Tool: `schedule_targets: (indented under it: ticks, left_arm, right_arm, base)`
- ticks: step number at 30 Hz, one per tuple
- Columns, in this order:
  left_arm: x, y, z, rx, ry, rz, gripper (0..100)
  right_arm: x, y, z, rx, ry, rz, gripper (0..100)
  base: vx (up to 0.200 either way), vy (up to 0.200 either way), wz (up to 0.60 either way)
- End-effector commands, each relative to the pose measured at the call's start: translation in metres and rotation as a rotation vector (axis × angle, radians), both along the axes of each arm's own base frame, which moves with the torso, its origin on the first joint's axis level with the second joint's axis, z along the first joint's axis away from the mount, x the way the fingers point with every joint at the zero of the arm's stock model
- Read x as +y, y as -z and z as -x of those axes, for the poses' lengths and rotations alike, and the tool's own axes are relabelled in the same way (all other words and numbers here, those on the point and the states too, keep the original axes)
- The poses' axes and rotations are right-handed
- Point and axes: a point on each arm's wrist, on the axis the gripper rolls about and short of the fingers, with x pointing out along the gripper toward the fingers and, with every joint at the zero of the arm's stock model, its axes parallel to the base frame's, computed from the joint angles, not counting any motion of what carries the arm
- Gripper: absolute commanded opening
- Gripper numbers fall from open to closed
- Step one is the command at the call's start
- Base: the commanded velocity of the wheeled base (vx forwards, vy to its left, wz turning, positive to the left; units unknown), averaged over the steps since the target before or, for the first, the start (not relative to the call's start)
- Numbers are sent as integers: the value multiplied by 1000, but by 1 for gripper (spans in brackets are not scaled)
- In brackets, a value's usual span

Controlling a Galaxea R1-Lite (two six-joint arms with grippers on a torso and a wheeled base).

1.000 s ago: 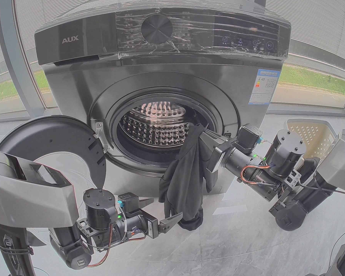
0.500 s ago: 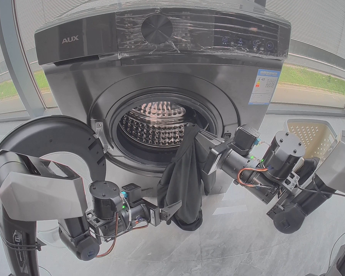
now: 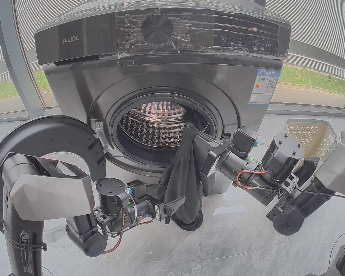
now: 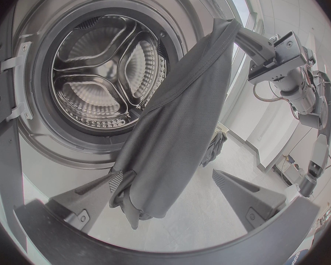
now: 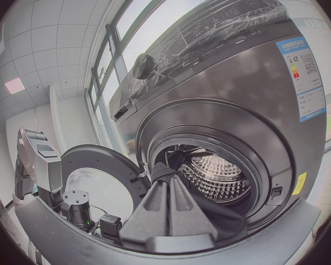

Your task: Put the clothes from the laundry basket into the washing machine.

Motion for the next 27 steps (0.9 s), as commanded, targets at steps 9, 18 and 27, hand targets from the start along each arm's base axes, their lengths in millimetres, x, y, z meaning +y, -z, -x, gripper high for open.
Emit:
schedule_targets:
  ticks: [9, 18, 27]
  left_arm:
    - [-10, 17, -14, -2, -7, -3, 100]
    - [-16, 20, -26, -29, -41, 9, 0]
    - [3, -17, -14, -74, -64, 40, 0]
  right_arm:
    - [2, 1, 2, 2, -9, 1, 0]
    - [1, 1, 3, -6, -7, -5, 0]
    - [-10, 7, 6, 16, 7, 12, 0]
  base:
    - [0, 0, 0]
    - [0, 0, 0]
    - [0, 0, 0]
